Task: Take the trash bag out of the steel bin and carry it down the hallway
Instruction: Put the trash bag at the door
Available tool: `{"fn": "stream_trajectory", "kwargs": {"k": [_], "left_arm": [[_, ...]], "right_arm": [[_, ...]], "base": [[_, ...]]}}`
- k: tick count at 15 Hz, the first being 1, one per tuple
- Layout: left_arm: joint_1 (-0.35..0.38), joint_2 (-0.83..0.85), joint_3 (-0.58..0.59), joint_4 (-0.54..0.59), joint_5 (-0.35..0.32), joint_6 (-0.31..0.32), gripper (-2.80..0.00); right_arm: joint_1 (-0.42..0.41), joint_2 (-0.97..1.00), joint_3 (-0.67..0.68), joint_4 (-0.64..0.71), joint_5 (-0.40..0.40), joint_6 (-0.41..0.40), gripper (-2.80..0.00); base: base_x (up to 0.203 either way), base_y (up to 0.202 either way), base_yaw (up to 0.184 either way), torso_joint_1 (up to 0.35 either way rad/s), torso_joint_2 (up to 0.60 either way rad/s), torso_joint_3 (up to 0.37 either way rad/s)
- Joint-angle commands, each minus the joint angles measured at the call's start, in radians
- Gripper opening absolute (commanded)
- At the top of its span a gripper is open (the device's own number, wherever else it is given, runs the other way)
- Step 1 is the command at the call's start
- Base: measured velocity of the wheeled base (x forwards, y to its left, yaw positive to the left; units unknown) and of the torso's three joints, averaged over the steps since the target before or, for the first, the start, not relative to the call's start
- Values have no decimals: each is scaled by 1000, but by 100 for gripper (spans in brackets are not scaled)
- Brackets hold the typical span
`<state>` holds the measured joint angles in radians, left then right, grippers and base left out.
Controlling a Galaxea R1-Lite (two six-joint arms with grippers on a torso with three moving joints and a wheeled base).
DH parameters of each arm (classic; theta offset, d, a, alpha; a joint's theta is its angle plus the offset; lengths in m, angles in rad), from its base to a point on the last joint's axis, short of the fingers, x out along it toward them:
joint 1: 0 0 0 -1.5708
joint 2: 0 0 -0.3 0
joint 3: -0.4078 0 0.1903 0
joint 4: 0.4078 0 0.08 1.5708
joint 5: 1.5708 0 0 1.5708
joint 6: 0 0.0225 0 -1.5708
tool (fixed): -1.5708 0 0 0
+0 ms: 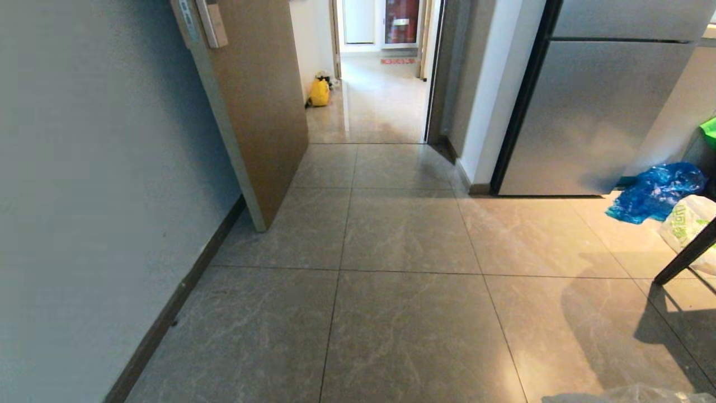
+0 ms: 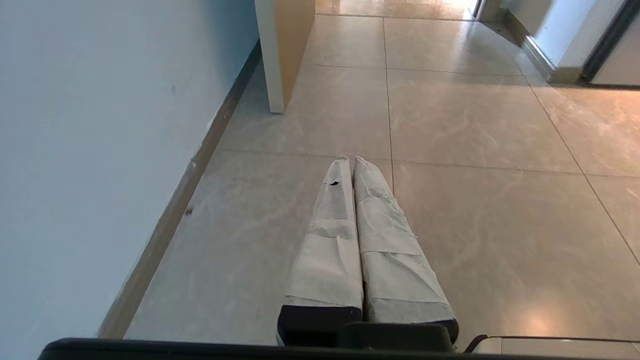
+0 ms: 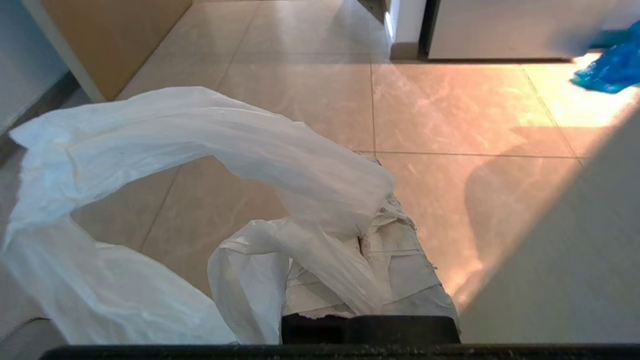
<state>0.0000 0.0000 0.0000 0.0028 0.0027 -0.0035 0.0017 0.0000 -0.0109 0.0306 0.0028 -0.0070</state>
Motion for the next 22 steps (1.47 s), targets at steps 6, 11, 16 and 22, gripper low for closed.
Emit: {"fn": "stream_trajectory", "kwargs": {"k": [6, 11, 16, 22], "left_arm": [[0, 0, 0, 0, 0, -1, -280], [0, 0, 0, 0, 0, -1, -280], [0, 0, 0, 0, 0, -1, -280], [0, 0, 0, 0, 0, -1, -280]], "right_arm": [[1, 0, 0, 0, 0, -1, -280], [0, 0, 0, 0, 0, -1, -280], [0, 2, 0, 0, 0, -1, -280], [0, 0, 0, 0, 0, -1, -280]], "base": [[193, 0, 0, 0, 3, 2], [191, 0, 0, 2, 1, 1], [191, 0, 0, 1, 2, 2], [192, 0, 1, 2, -1, 3]]}}
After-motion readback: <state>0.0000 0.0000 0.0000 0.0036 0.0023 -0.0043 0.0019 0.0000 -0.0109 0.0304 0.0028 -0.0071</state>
